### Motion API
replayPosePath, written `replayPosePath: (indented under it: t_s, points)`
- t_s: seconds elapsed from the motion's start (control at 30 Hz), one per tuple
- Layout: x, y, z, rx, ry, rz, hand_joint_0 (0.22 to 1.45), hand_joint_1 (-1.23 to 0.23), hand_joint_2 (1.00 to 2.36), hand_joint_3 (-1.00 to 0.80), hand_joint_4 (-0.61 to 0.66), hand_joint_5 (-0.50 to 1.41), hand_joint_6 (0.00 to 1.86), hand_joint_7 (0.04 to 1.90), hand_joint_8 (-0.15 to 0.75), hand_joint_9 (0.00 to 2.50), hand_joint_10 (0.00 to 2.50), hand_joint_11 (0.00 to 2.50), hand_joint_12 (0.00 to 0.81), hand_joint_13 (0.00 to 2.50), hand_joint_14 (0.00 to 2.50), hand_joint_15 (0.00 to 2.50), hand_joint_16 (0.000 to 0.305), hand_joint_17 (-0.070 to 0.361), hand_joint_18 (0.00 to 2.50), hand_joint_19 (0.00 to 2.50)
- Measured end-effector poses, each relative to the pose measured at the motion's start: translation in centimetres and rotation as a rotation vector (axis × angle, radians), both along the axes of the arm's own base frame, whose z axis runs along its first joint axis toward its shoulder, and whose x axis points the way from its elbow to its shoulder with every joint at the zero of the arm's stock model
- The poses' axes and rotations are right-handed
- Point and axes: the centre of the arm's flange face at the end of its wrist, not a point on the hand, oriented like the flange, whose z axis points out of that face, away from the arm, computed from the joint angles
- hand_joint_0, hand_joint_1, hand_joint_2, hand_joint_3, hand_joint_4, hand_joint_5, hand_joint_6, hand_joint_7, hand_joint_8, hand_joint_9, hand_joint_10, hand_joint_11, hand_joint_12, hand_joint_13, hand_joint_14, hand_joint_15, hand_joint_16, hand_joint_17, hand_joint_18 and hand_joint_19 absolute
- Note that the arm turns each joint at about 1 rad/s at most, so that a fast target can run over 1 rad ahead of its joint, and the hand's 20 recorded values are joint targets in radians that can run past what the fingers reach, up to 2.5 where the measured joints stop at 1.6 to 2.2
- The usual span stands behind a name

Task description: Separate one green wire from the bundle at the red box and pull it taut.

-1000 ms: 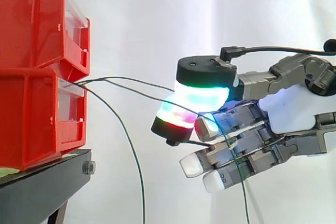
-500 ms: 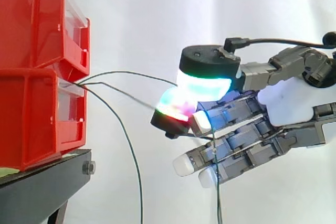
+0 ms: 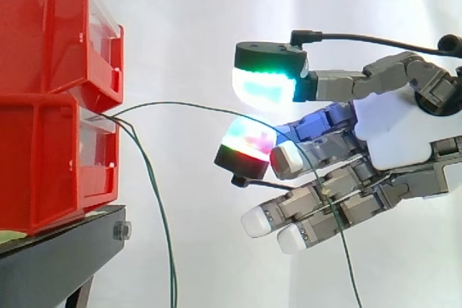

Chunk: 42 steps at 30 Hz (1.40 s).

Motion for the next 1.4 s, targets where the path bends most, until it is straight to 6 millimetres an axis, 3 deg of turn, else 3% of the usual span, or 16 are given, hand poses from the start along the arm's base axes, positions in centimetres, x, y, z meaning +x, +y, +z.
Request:
replayPosePath:
  t_s: [0.07,0.47,0.8,1.1,1.13,1.4]
  points:
    - [0.01,0.0,0.04,0.0,0.0,0.0,0.59,-0.75,1.0,-0.49,0.1,-0.19,0.87,1.01,0.25,1.12,0.02,0.94,0.376,0.76,0.02,0.41,0.049,0.11,0.7,0.36]
    - [0.0,-0.02,0.03,-0.004,0.002,-0.002,0.49,-0.68,1.0,-0.5,0.15,-0.2,0.87,0.95,0.279,1.15,0.02,0.96,0.384,1.14,0.02,0.74,0.055,0.124,0.87,0.4]
    - [-0.04,0.05,-0.22,-0.01,0.008,0.001,0.49,-0.73,1.0,-0.5,0.15,-0.21,0.87,0.93,0.281,1.15,0.02,0.99,0.378,1.31,0.03,0.96,0.055,0.124,0.91,0.41]
    - [-0.07,0.34,-0.3,-0.011,0.008,0.003,0.59,-0.83,1.0,-0.5,0.13,-0.21,0.88,0.96,0.262,1.14,0.02,1.02,0.353,1.33,0.03,1.04,0.05,0.112,0.89,0.43]
    - [-0.07,0.36,-0.3,-0.011,0.008,0.003,0.6,-0.83,1.0,-0.5,0.12,-0.21,0.88,0.97,0.26,1.13,0.02,1.02,0.344,1.4,0.03,1.14,0.049,0.111,0.89,0.44]
    - [-0.08,0.39,-0.35,-0.011,0.008,0.002,0.53,-0.77,1.0,-0.5,0.15,-0.21,0.88,0.94,0.268,1.14,0.02,1.03,0.354,1.63,0.01,1.37,0.051,0.115,0.95,0.47]
